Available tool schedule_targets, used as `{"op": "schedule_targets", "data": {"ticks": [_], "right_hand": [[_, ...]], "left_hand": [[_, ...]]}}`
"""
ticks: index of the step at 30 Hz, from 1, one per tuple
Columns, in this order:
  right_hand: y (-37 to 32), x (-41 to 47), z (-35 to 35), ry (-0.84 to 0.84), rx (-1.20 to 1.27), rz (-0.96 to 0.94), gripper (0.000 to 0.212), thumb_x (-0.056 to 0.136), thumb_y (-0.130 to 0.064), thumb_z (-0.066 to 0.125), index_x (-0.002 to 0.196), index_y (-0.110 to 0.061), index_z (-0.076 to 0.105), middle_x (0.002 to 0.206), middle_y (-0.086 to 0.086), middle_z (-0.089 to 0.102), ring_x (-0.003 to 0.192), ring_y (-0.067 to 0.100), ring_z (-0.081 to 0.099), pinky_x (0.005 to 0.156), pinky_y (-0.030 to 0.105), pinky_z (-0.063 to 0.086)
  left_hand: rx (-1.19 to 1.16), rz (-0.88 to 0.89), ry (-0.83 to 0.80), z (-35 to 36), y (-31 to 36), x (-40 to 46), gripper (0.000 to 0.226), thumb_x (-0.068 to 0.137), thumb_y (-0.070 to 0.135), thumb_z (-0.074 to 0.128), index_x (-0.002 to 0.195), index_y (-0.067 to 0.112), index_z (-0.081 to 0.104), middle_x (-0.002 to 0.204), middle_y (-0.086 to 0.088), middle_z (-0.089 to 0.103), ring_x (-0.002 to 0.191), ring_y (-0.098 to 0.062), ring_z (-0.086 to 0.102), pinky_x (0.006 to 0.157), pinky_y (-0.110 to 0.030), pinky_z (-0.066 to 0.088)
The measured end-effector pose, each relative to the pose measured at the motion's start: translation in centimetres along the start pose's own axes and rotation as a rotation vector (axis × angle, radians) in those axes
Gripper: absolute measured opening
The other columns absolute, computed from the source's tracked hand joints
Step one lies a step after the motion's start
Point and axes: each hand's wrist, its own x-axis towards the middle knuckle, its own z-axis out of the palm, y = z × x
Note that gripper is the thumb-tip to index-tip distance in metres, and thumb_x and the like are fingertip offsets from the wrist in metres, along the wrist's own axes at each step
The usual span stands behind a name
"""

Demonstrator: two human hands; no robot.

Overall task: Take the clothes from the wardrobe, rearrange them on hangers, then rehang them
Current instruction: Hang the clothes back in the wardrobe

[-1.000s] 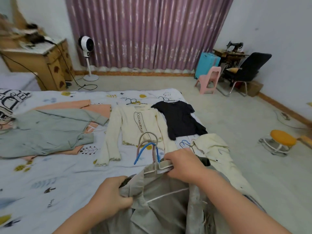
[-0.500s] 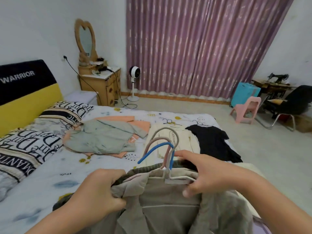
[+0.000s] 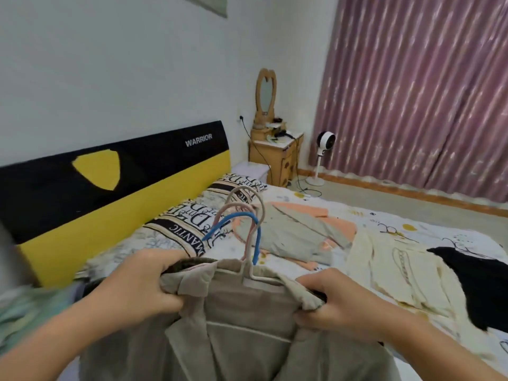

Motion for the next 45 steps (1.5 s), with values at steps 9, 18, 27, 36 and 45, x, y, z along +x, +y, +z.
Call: {"op": "schedule_targets", "data": {"ticks": [9, 18, 27, 36, 45], "right_hand": [[-10.7, 9.3, 8.5, 0.013, 0.235, -0.156, 0.027, 0.074, -0.004, 0.064, 0.056, -0.012, 0.046, 0.055, -0.001, 0.036, 0.052, 0.008, 0.031, 0.052, 0.027, 0.021], [-18.6, 14.7, 14.8, -0.165, 0.401, -0.286, 0.03, 0.07, -0.006, 0.063, 0.05, -0.027, 0.059, 0.05, -0.008, 0.045, 0.052, 0.005, 0.038, 0.052, 0.025, 0.029], [-22.2, 15.5, 17.3, -0.476, 0.364, -0.578, 0.016, 0.069, -0.03, 0.071, 0.084, -0.027, 0.065, 0.074, -0.009, 0.069, 0.069, -0.004, 0.06, 0.062, 0.02, 0.048], [-24.7, 14.3, 19.8, -0.838, 0.705, -0.6, 0.006, 0.081, 0.003, 0.063, 0.083, -0.001, 0.067, 0.076, 0.028, 0.06, 0.072, 0.021, 0.05, 0.068, 0.039, 0.04], [-30.0, 11.4, 22.7, -0.973, 0.683, -0.671, 0.02, 0.077, 0.01, 0.06, 0.073, -0.006, 0.071, 0.063, 0.009, 0.06, 0.06, 0.014, 0.05, 0.061, 0.026, 0.039]], "left_hand": [[0.326, -0.538, 0.382, -6.6, -7.3, -8.6, 0.067, 0.07, 0.025, 0.074, 0.13, 0.029, 0.043, 0.125, 0.005, 0.044, 0.116, -0.018, 0.043, 0.088, -0.026, 0.039], [-0.67, -0.802, 0.792, -4.6, -2.3, -11.5, 0.041, 0.074, 0.052, 0.047, 0.094, 0.018, 0.059, 0.09, -0.003, 0.065, 0.081, -0.012, 0.062, 0.058, -0.029, 0.053], [-0.692, -0.955, 1.356, -4.9, -2.4, -13.7, 0.008, 0.085, 0.008, 0.058, 0.088, 0.016, 0.056, 0.083, -0.007, 0.065, 0.076, -0.017, 0.063, 0.061, -0.024, 0.044], [-0.661, -0.919, 1.656, -4.5, 1.3, -18.6, 0.011, 0.086, 0.016, 0.054, 0.088, 0.01, 0.063, 0.075, -0.009, 0.068, 0.067, -0.016, 0.063, 0.061, -0.031, 0.051], [-0.221, -1.197, 1.736, -6.0, 2.9, -28.3, 0.019, 0.092, 0.008, 0.043, 0.075, 0.004, 0.052, 0.067, -0.006, 0.049, 0.065, -0.015, 0.045, 0.063, -0.03, 0.037]]}}
